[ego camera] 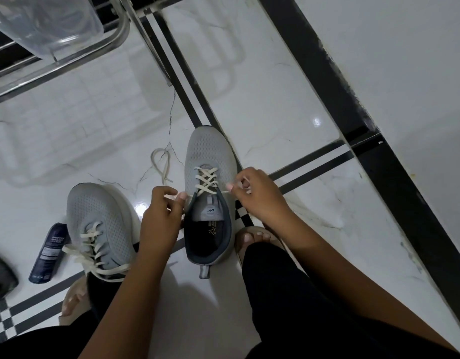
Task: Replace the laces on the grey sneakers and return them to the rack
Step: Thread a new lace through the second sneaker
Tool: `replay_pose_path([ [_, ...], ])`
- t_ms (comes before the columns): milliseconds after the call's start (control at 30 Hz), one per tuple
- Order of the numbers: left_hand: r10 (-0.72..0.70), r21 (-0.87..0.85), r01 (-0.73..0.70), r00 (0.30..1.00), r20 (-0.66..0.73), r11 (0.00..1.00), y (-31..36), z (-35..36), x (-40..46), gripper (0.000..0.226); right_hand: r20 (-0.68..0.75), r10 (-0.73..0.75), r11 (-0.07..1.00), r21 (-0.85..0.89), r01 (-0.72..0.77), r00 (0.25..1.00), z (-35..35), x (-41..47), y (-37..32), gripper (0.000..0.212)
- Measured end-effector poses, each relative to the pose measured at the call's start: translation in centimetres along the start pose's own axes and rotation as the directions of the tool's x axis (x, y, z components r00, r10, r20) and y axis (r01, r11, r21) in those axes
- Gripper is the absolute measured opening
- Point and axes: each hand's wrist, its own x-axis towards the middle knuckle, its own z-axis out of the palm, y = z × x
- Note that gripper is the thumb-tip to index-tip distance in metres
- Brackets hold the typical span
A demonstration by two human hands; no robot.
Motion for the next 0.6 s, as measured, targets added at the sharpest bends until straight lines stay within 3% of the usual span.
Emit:
replay_pose_path([
  [67,0.035,-0.007,-0.035,0.998,-0.048,0.999,0.2,-0.2,-0.9,0.028,-0.097,0.134,0.985,0.123,-0.121,0.986,-1.2,0.1,-0.7,0.041],
  [133,0.106,0.018,-0.105,0.992,-0.070,0.994,-0.1,-0.1,-1.5,0.026,-0.187,0.172,0.966,0.224,-0.128,0.967,-2.5,0.3,-1.5,0.032],
  [233,0.186,0.059,-0.181,0.978,-0.093,0.982,-0.5,0.4,-2.1,0.016,-0.286,0.073,0.982,0.187,-0.019,0.955,-3.4,0.2,-3.5,0.038],
  [333,0.079,0.011,-0.078,0.985,-0.153,0.997,-0.4,0.7,-2.4,0.014,-0.310,-0.101,0.962,0.212,0.172,0.945,-2.3,-0.5,-5.1,0.034],
  [400,-0.080,-0.194,0.053,0.988,-0.135,0.980,-0.4,0.7,-2.3,0.010,-0.235,-0.176,0.966,0.147,0.214,0.956,-0.5,-0.6,-5.1,0.019],
  [467,-0.247,-0.427,0.210,0.969,-0.031,0.880,-0.2,0.6,-2.0,0.008,-0.114,-0.210,0.975,0.050,0.217,0.971,1.5,-0.8,-4.6,0.008],
  [600,-0.235,-0.469,0.230,0.971,0.050,0.853,-0.4,0.1,-1.5,0.012,-0.093,-0.338,0.916,-0.259,0.305,0.936,3.8,-1.4,-3.7,0.007],
])
